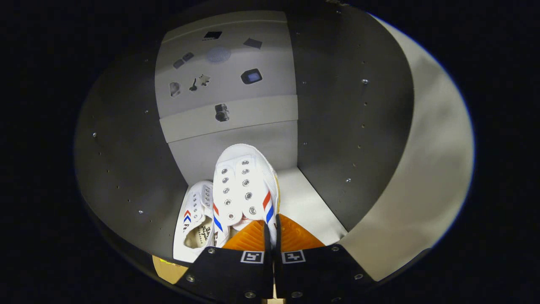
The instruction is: Open the shoe cabinet door, grab the shoes and put them into the shoe cabinet, then close the shoe cabinet door.
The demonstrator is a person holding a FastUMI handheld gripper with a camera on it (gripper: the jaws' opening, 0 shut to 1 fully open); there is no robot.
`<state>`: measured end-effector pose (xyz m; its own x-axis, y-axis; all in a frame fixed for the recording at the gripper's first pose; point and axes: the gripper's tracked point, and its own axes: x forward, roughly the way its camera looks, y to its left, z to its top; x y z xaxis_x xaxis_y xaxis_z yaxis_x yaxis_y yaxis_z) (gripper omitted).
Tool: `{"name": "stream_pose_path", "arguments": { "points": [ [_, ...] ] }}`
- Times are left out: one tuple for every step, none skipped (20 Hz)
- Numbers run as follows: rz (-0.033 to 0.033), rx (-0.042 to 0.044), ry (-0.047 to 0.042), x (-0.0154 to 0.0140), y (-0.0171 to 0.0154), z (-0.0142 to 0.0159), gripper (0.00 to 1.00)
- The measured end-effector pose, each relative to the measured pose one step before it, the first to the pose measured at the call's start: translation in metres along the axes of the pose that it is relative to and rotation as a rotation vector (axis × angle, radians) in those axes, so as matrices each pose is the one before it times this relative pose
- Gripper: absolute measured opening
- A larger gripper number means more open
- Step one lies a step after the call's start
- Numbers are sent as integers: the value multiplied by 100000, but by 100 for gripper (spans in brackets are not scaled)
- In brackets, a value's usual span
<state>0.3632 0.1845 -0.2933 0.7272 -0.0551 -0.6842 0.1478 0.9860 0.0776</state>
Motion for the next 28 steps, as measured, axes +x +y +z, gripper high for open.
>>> {"name": "stream_pose_path", "arguments": {
  "points": [
    [-38,-808,1433,662,152,-160,1],
    [-327,204,393,733,116,-11,1],
    [-67,-576,922,610,142,-172,1],
    [-258,-229,377,630,42,-95,1],
    [-144,-461,565,474,60,-99,1],
    [4,102,333,525,101,-36,1],
    [321,-391,518,499,160,-70,1],
    [-36,-16,432,503,83,-70,1],
    [64,-403,1094,607,185,-164,1],
    [-162,-52,698,465,-2,-118,1],
    [207,-582,974,510,157,-223,1],
    [-91,-131,671,420,83,-143,1],
    [-307,-252,786,461,-26,-162,1],
    [-422,135,823,435,40,-172,1],
    [-302,112,615,411,0,-34,1],
    [498,811,564,432,64,121,1],
    [882,447,1041,310,43,-148,1],
    [693,-384,880,287,69,-213,2],
    [502,-773,367,169,-24,-201,2],
    [-480,-470,521,251,-9,-320,7],
    [581,98,-425,134,6,11,12],
    [-344,292,-1228,-166,115,281,16],
    [43,-391,-857,-275,127,112,20],
    [-327,-1022,-1085,-270,-10,78,23],
    [-1087,-1479,-1318,-471,-206,173,26],
    [-733,-1063,-1092,-461,-154,150,31],
    [643,-927,-1041,-665,92,100,38],
    [204,-495,-1903,-746,44,328,44]
  ]
}}
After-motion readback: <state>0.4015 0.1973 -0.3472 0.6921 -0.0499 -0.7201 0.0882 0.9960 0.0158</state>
